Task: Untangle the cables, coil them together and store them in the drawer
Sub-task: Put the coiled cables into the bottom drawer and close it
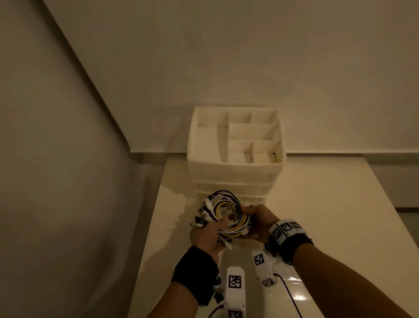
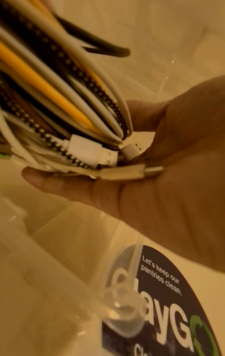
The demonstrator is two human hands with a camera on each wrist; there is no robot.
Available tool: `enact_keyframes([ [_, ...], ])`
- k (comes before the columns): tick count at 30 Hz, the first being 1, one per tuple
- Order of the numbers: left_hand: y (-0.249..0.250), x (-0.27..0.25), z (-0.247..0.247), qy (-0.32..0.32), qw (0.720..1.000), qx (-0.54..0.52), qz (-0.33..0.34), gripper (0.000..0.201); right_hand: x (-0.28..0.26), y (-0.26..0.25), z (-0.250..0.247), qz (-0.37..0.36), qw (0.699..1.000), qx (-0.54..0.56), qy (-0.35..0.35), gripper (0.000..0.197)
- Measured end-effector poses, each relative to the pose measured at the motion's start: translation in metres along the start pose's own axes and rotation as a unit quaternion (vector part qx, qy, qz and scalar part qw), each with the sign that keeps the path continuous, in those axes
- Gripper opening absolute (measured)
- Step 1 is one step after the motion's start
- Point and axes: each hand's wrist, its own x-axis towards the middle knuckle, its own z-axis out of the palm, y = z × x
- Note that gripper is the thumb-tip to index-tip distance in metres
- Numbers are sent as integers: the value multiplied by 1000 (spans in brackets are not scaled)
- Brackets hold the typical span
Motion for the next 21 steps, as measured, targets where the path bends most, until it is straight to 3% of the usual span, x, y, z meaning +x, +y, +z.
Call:
enact_keyframes([
  [5,1,25,-6,-9,999,7,-35,38,22,8,2,-34,996,-59,58,10],
  [8,4,36,-6,-11,999,4,-51,35,35,17,4,-73,984,-121,110,9],
  [10,6,43,-5,16,999,-2,-32,34,40,23,9,-114,971,-157,139,23],
  [13,3,54,-5,87,996,5,19,24,35,28,17,-171,911,-331,178,46],
  [15,1,55,-1,95,995,-6,37,25,34,32,18,-214,874,-387,202,54],
  [19,-4,54,2,105,992,-39,61,36,29,35,16,-280,813,-456,230,54],
  [21,-7,55,0,114,989,-20,93,44,22,39,19,-348,779,-460,247,52],
])
